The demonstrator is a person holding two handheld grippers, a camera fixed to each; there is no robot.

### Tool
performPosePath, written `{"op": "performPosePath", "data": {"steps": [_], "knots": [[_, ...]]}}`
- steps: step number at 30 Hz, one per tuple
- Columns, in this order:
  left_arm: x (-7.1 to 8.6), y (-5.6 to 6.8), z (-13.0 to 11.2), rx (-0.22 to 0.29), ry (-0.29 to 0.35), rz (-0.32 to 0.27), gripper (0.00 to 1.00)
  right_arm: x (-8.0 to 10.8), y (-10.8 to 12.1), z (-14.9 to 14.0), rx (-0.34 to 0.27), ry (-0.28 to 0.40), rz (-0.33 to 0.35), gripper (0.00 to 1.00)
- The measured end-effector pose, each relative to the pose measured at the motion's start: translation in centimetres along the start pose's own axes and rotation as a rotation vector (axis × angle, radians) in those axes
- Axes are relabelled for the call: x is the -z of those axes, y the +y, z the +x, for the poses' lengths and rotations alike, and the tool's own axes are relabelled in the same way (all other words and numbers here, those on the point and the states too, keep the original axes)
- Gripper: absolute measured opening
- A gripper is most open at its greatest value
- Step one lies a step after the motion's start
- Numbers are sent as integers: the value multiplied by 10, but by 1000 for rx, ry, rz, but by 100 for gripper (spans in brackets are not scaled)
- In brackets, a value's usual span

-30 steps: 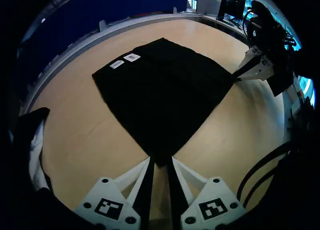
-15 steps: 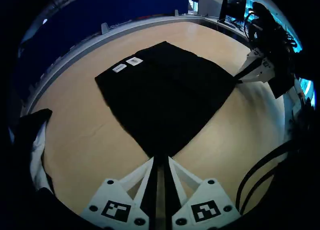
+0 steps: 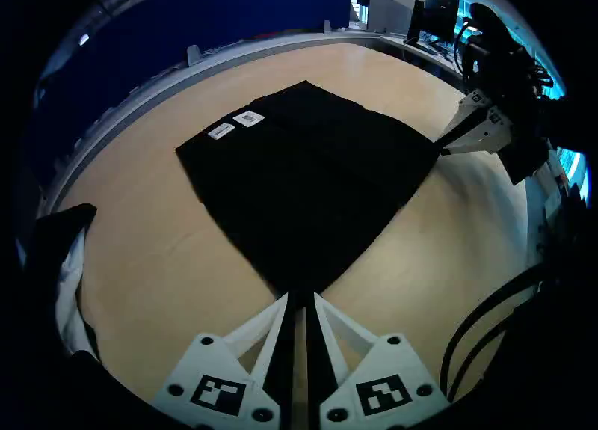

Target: Fold towel

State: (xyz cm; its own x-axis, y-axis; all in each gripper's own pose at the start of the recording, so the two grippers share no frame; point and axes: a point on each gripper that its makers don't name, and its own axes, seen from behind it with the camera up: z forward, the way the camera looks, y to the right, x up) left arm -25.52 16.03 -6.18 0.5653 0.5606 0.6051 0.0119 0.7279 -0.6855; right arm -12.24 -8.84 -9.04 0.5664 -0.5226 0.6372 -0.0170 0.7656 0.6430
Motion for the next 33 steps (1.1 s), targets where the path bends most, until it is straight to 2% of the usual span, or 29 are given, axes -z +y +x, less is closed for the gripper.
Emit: {"op": "performPosePath", "data": {"steps": [12,23,33], "knots": [[26,11,1,44,16,5,9,27,-7,6,0,11,8,11],[61,37,-2,86,29,-6,9,63,-22,3,12,14,20,10],[89,34,15,115,72,19,9,94,-31,20,2,47,33,10]]}}
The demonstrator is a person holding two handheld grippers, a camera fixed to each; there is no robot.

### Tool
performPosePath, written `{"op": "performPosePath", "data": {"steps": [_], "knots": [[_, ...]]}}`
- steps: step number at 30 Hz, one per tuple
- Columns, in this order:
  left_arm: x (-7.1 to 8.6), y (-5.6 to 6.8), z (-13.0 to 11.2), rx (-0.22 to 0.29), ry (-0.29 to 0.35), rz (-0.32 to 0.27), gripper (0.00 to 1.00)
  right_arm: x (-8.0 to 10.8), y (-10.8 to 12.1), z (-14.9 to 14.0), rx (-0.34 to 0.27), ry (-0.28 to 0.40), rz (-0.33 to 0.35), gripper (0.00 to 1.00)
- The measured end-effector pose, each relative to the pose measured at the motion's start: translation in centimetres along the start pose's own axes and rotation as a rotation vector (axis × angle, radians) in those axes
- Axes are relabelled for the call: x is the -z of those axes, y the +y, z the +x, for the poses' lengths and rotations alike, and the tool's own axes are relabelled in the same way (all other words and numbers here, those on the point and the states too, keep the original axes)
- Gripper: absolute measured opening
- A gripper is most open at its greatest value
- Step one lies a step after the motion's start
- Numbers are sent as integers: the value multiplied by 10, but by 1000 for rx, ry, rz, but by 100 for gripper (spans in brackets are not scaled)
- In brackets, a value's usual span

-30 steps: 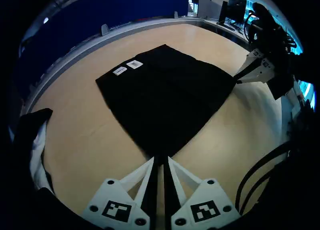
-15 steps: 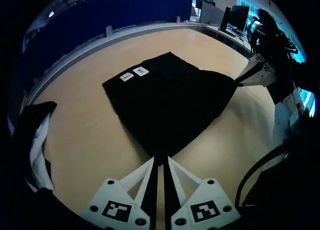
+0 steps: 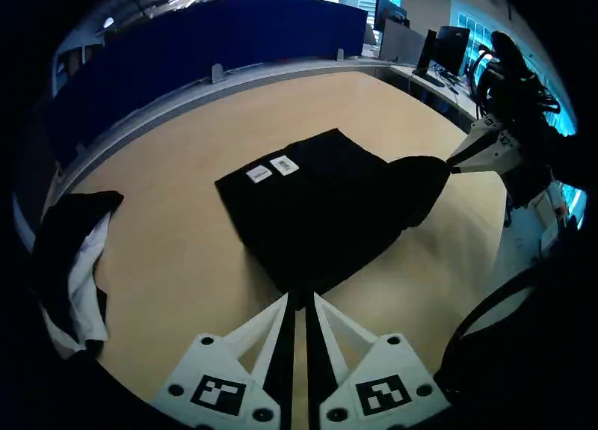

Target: Fold towel

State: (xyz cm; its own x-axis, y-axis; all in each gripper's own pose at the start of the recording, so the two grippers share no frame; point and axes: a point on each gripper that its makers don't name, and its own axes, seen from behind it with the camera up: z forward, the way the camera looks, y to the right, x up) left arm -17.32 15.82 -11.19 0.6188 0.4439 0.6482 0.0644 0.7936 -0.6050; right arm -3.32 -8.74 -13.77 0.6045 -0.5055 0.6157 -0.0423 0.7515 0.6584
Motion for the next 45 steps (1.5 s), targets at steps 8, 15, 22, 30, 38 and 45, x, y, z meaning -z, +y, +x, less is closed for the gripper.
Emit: {"op": "performPosePath", "data": {"steps": [8,15,22,30,38,45], "knots": [[18,1,16,-6,29,12,9,14,-2,11,5,10,3,10],[27,3,22,-5,40,16,9,27,-7,21,-1,19,18,10],[32,4,22,9,47,16,9,30,-7,21,0,16,21,10],[29,1,27,14,52,23,9,26,-6,24,-6,13,21,10],[17,-11,42,47,52,35,9,13,12,35,-31,10,4,10],[-9,-26,58,56,39,52,9,-10,33,47,-63,5,-9,10]]}}
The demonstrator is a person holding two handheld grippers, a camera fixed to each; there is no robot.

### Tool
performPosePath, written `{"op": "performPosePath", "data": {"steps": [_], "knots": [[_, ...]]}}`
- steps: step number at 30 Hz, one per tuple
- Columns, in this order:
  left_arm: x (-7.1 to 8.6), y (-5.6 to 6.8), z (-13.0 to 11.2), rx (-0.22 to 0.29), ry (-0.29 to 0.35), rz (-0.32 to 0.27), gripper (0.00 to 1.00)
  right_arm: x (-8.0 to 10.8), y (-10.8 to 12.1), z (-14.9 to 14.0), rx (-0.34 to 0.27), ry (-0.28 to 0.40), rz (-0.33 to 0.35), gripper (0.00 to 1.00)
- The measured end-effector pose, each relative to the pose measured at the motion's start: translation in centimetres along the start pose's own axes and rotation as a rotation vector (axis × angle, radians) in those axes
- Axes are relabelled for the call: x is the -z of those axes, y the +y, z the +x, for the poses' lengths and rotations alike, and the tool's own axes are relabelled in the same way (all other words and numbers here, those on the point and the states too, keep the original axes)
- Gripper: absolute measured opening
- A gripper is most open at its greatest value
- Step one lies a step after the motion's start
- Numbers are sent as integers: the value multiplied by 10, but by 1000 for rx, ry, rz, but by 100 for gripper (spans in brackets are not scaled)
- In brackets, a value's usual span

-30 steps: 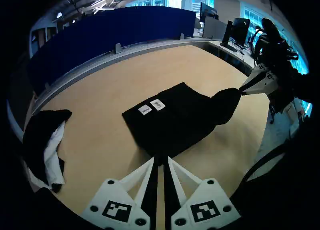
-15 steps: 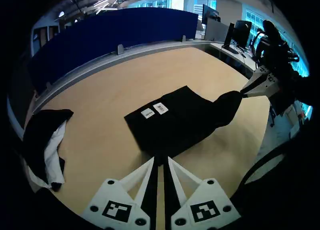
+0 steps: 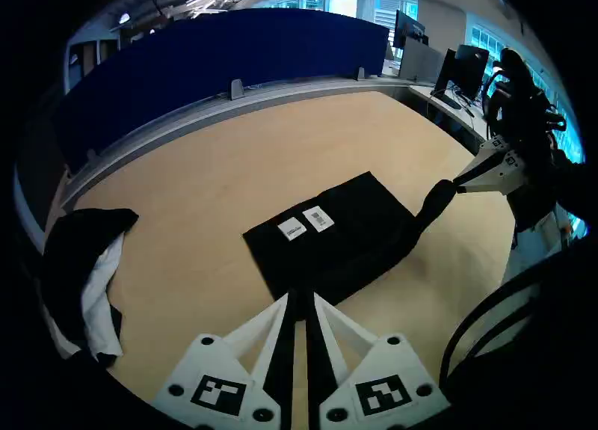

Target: Fold towel

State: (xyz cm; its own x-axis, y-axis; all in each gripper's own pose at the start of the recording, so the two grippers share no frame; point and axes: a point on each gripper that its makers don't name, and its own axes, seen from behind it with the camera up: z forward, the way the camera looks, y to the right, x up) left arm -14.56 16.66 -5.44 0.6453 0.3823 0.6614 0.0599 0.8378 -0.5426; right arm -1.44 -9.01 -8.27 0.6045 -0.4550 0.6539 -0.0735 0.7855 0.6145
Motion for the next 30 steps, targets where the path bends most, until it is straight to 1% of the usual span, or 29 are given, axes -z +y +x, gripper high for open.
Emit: {"op": "performPosePath", "data": {"steps": [8,15,18,21,27,30], "knots": [[-38,-20,15,-7,-12,22,9,-30,23,9,-36,-17,-17,10],[-65,-33,23,2,-19,23,9,-54,39,13,-67,-35,-27,10],[-74,-38,26,10,-19,19,9,-62,43,15,-85,-41,-23,10],[-81,-42,26,7,-28,21,9,-70,45,17,-102,-43,-21,10],[-91,-43,20,-7,-48,23,9,-79,50,18,-124,-57,-21,10],[-94,-44,19,2,-52,21,9,-83,52,17,-130,-66,-21,10]]}}
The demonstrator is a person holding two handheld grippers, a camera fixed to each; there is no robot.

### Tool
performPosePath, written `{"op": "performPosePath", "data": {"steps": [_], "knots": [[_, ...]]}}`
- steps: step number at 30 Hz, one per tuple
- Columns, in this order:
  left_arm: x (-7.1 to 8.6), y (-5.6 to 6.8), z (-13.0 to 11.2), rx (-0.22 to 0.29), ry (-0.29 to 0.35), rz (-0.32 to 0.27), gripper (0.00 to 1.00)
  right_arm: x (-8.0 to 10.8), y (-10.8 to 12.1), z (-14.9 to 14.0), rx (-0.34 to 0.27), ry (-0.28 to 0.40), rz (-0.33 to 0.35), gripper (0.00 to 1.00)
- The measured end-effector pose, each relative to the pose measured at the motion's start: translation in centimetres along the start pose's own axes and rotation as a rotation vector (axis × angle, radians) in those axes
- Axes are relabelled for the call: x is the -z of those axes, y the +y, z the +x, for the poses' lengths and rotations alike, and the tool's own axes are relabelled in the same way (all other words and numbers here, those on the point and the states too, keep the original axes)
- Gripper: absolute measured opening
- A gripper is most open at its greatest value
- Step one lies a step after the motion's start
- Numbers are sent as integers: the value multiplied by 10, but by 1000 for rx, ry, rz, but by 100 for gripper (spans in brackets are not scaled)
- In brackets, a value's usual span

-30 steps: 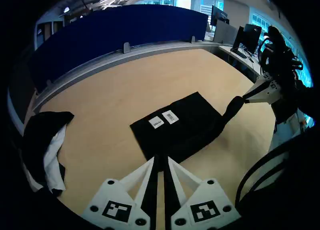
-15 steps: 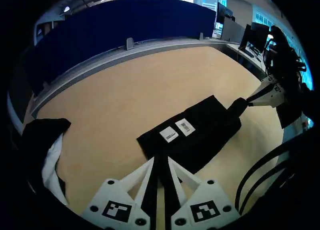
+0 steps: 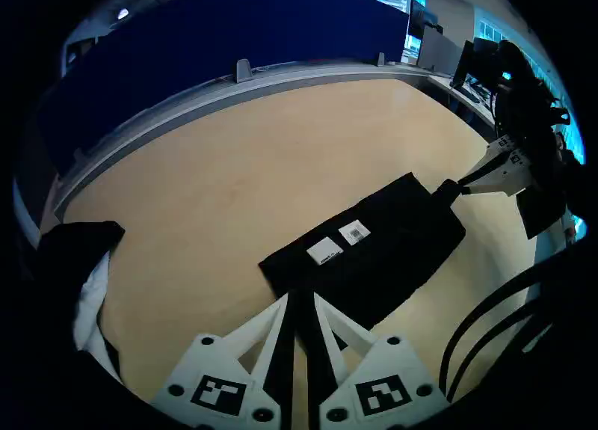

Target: Fold towel

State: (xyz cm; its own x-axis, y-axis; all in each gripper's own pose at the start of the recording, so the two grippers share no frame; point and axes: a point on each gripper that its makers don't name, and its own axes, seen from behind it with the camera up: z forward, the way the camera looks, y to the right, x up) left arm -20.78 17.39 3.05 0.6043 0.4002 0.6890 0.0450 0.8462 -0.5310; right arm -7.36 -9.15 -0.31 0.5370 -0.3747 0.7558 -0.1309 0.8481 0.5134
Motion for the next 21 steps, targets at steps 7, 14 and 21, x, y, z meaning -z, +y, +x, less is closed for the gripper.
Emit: {"op": "performPosePath", "data": {"steps": [7,14,21], "knots": [[-13,-4,-3,13,-16,1,9,-14,6,-2,-3,-22,-11,10],[-24,-9,-1,8,-19,13,9,-26,10,1,-13,-22,-23,11],[-26,-13,2,9,-14,19,9,-29,14,6,-24,-10,-34,24]]}}
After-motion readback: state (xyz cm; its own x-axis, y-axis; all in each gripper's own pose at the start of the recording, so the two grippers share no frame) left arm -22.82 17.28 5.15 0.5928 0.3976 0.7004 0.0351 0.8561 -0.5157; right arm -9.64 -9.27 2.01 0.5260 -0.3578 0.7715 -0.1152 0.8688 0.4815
